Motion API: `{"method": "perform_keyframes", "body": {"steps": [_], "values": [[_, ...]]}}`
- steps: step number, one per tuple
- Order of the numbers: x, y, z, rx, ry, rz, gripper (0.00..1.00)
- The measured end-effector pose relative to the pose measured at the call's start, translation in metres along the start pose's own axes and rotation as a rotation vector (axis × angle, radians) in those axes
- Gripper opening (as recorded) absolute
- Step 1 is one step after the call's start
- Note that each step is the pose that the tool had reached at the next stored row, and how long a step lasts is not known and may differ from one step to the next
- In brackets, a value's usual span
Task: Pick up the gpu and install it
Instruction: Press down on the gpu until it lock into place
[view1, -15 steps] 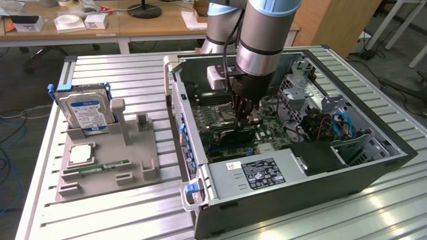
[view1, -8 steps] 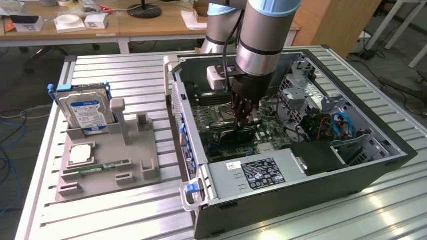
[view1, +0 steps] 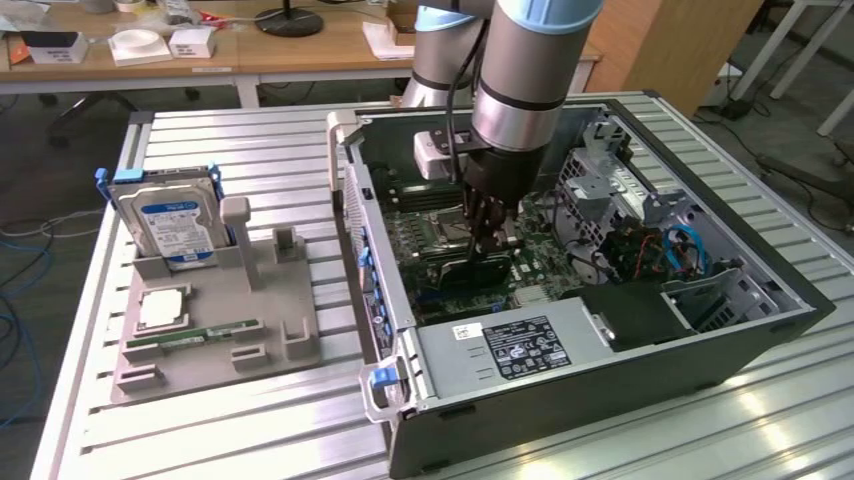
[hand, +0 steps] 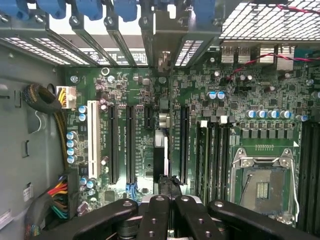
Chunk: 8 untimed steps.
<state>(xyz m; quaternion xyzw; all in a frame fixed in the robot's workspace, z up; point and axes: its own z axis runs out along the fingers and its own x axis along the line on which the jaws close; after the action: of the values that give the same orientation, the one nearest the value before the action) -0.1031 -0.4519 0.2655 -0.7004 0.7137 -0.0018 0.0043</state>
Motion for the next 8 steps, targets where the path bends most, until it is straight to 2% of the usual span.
{"method": "perform_keyframes", "body": {"steps": [5,8], "values": [[0.0001,0.0004,-0.0062,-0.0006,0.0008,0.0,0.1],[0.0003,0.0065,-0.0063,-0.0007,0.0009,0.0,0.1]]}}
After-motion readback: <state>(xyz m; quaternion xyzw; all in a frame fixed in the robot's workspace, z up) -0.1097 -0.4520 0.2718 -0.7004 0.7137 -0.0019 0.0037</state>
